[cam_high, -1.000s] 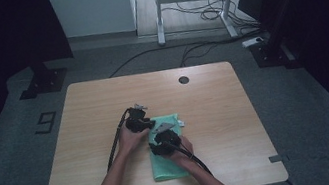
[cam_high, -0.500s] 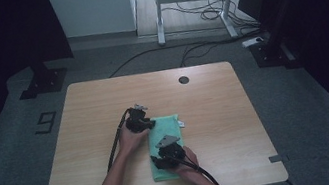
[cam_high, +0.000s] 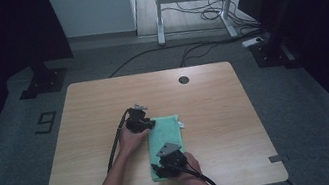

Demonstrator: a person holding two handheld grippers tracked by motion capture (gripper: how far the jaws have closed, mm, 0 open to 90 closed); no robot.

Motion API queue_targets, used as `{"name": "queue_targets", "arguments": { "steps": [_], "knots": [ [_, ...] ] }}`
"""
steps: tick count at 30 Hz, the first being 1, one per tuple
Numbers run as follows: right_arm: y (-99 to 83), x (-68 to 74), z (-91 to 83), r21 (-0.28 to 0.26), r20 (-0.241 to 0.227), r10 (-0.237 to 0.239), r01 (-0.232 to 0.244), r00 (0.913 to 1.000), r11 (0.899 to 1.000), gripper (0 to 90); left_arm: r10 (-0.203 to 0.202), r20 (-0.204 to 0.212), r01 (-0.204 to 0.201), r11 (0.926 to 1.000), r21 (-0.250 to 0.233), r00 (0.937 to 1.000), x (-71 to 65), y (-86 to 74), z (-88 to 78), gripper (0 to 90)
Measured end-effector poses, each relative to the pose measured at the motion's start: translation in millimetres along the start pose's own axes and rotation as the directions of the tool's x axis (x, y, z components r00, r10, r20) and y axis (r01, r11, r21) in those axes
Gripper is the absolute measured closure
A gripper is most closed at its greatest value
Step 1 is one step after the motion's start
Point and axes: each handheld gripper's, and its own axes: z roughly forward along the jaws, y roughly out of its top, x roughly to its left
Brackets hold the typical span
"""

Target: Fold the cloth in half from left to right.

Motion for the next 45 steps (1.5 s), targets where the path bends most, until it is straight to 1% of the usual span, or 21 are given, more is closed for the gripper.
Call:
{"name": "queue_targets", "arguments": {
  "steps": [2,4,8,13,17,20,21,24,28,31,34,35,36,37,38,40,41,43,45],
  "knots": [
    [1.7,-1.0,0.5,-0.017,0.004,0.011,-0.011,0.9999,1.000,34.5,0.007,-0.008,-0.007,1.0000,-0.003,0.9999,-0.9,-0.4,0.4,67.5],
    [2.8,-1.1,3.1,-0.008,-0.003,0.010,-0.010,0.9999,1.000,34.4,0.007,-0.008,-0.007,1.0000,-0.003,0.9999,-0.9,-0.2,0.4,67.5],
    [-0.2,5.5,2.1,0.001,0.001,-0.018,0.018,0.9998,1.000,33.8,0.002,-0.002,-0.002,1.0000,-0.003,1.0000,-0.2,0.0,0.5,67.6],
    [-7.8,15.8,-5.7,-0.008,-0.007,-0.044,0.044,0.9990,0.999,33.0,0.002,-0.003,-0.002,1.0000,-0.001,1.0000,-0.3,0.4,0.5,67.5],
    [-12.3,17.5,-9.4,-0.012,-0.023,-0.036,0.036,0.9991,0.999,33.5,-0.002,-0.002,0.002,1.0000,0.001,1.0000,-0.2,0.7,0.5,67.5],
    [-14.2,16.8,-10.1,-0.015,-0.036,-0.021,0.020,0.9991,1.000,34.1,-0.007,-0.006,0.007,1.0000,0.004,1.0000,-1.0,1.3,0.6,67.0],
    [-14.8,16.2,-10.3,-0.015,-0.040,-0.014,0.013,0.9991,1.000,34.1,-0.003,-0.008,0.003,1.0000,0.006,1.0000,-1.4,1.7,0.7,66.8],
    [-16.1,16.6,-10.3,-0.021,-0.038,0.003,-0.004,0.9993,1.000,34.2,0.000,-0.009,0.000,1.0000,0.010,1.0000,-2.3,2.4,1.0,65.8],
    [-17.9,17.3,-12.4,-0.019,-0.036,0.012,-0.012,0.9993,1.000,34.1,-0.003,0.004,0.002,0.9999,0.013,1.0000,-4.0,4.5,2.9,64.9],
    [-19.5,17.3,-14.4,-0.018,-0.039,0.014,-0.015,0.9991,1.000,34.0,0.012,0.007,-0.012,0.9998,0.014,0.9999,-8.3,6.0,5.2,63.9],
    [-21.2,16.6,-15.9,-0.022,-0.044,0.019,-0.020,0.9989,1.000,34.0,0.029,-0.006,-0.029,0.9992,0.028,0.9996,-12.3,8.1,6.2,63.2],
    [-20.7,15.2,-16.0,-0.021,-0.054,0.020,-0.022,0.9983,1.000,33.5,0.024,-0.004,-0.024,0.9991,0.036,0.9997,-12.4,8.7,5.6,62.4],
    [-19.4,12.7,-16.8,-0.019,-0.068,0.031,-0.033,0.9972,0.999,32.9,0.025,-0.015,-0.025,0.9987,0.045,0.9996,-12.5,9.1,4.5,59.8],
    [-17.8,9.3,-19.2,-0.024,-0.080,0.049,-0.051,0.9956,0.998,32.8,0.031,-0.024,-0.030,0.9986,0.044,0.9992,-12.1,8.8,2.0,57.9],
    [-15.9,5.5,-23.4,-0.041,-0.090,0.062,-0.066,0.9940,0.997,32.8,0.028,-0.023,-0.027,0.9991,0.032,0.9994,-11.2,7.9,-1.9,57.9],
    [-11.6,-3.3,-34.7,-0.083,-0.092,0.071,-0.079,0.9933,0.993,32.8,0.021,-0.015,-0.021,0.9997,0.010,0.9997,-8.3,6.1,-11.6,58.0],
    [-9.4,-8.4,-40.3,-0.097,-0.092,0.073,-0.082,0.9930,0.992,32.9,0.026,-0.013,-0.026,0.9997,0.007,0.9996,-7.1,5.3,-15.9,58.0],
    [-5.7,-20.0,-48.8,-0.114,-0.084,0.081,-0.091,0.9931,0.989,33.1,0.029,-0.011,-0.029,0.9995,-0.013,0.9995,-5.8,3.6,-25.1,57.8],
    [-2.8,-33.1,-54.4,-0.125,-0.074,0.100,-0.109,0.9923,0.986,33.5,0.029,0.010,-0.028,0.9990,-0.035,0.9995,-5.3,2.3,-34.1,57.3]
  ]
}}
